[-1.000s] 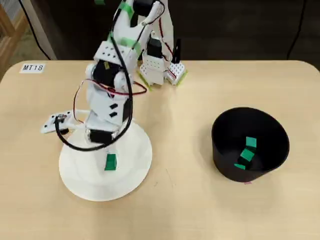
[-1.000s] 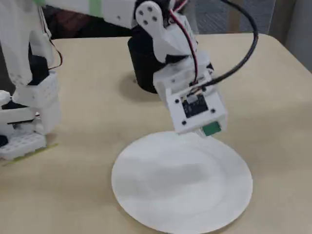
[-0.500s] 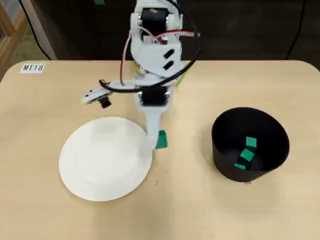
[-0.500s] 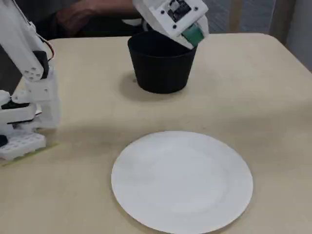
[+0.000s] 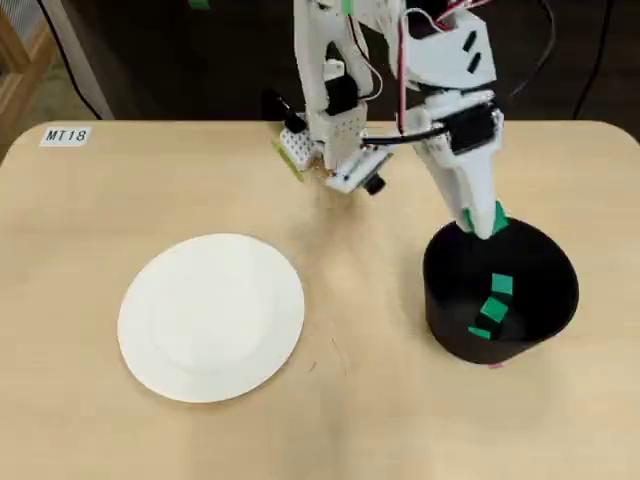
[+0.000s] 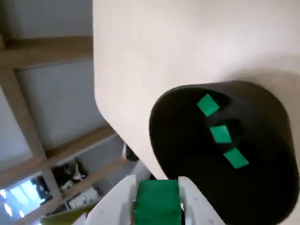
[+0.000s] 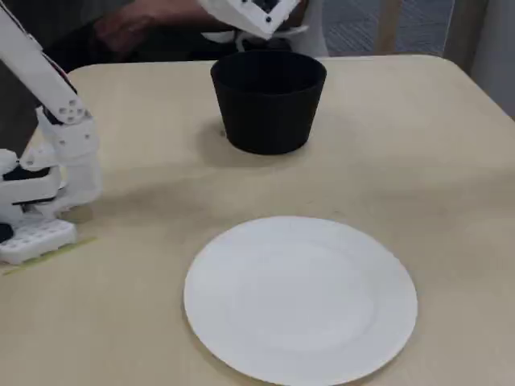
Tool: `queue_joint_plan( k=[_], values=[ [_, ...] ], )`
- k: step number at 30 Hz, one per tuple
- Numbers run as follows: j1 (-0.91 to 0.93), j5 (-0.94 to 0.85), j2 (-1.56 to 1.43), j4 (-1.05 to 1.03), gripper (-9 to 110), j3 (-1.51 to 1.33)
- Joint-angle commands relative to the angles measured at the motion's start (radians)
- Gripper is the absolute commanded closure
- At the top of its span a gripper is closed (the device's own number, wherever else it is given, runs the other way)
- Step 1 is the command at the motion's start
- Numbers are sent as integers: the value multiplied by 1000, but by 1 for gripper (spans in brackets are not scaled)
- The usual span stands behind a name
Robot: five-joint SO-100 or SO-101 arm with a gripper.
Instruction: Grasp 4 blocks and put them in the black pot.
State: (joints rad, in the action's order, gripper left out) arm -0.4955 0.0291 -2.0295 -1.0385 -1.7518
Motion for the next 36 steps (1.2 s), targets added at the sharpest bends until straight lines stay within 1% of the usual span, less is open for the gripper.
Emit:
queue_joint_plan(
  k=[1,8,12,20,22,23,28,30,32,33,35,36],
  values=[
    [-5,-18,14,66,104,-2],
    [-11,-41,67,123,104,-57],
    [-41,-38,89,207,104,-135],
    [-60,-40,123,213,104,-138],
    [-61,-54,124,210,94,-140],
    [-61,-61,124,209,92,-140],
    [-60,-55,121,207,85,-140],
    [-57,-51,118,207,80,-140],
    [-51,-46,117,207,81,-140],
    [-44,-40,115,207,86,-140],
    [-29,-40,106,196,104,-138],
    [-12,-43,97,181,104,-138]
  ],
)
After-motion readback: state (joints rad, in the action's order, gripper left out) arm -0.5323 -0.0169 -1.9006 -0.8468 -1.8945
